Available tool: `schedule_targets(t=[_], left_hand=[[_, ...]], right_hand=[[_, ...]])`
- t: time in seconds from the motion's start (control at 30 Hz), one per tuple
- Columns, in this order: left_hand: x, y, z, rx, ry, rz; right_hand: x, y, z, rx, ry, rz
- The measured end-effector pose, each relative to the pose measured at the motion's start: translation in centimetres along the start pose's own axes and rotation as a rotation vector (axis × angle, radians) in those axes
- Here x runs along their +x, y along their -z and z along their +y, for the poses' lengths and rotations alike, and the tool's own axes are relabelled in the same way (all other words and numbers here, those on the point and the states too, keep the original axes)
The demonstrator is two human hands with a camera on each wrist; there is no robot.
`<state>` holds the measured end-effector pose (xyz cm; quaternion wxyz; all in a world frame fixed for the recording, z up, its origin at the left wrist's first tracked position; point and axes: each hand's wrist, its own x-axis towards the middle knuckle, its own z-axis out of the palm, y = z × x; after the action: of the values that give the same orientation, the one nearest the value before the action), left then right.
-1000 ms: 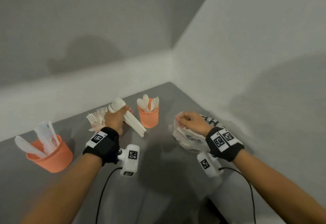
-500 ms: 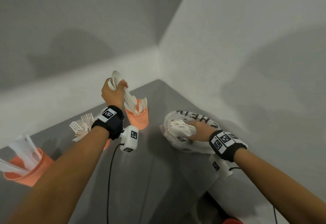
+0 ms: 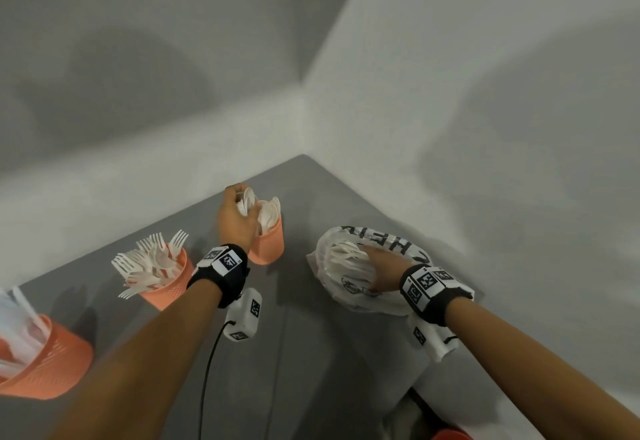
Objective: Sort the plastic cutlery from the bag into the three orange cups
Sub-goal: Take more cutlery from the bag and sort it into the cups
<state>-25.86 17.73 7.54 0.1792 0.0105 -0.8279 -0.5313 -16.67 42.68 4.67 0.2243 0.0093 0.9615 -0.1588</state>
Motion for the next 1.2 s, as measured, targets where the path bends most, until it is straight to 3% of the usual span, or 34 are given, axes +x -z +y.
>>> schedule_targets(t=[0.3, 0.43, 0.63, 0.73, 0.83, 0.97, 1.1, 1.2], left_hand=[[1.1, 0.0, -0.8, 0.485, -0.379, -0.296], [0.9, -0.6, -1.9, 0.777, -0.412, -0.372], [0.5, -1.4, -1.7, 0.888, -0.377, -0.409], [0.1, -1.4, -0.1, 0.828, -0.366, -0.358], [-1.1, -1.4, 2.9, 0.502, -0.451, -0.3], [-4.6, -2.3, 5.9, 0.11, -0.342, -0.401], [-7.3, -4.0, 5.7, 0.19, -0.303, -0.615], [-8.5, -5.4, 3.9, 0.339, -0.189, -0.718]], right_hand=[[1.4, 0.0, -0.3, -0.05, -0.025, -0.032], [1.6, -0.1, -0.3, -0.06, -0.021, -0.031], [1.4, 0.0, -0.3, -0.07, -0.017, -0.028], [1.4, 0.0, -0.2, -0.065, -0.022, -0.032], [1.3, 0.2, -0.1, -0.054, -0.003, -0.021], [1.2, 0.3, 0.2, -0.053, 0.007, 0.001], [1.7, 0.2, 0.9, -0.02, -0.005, 0.035], [2.1, 0.2, 1.3, 0.065, -0.045, 0.021]])
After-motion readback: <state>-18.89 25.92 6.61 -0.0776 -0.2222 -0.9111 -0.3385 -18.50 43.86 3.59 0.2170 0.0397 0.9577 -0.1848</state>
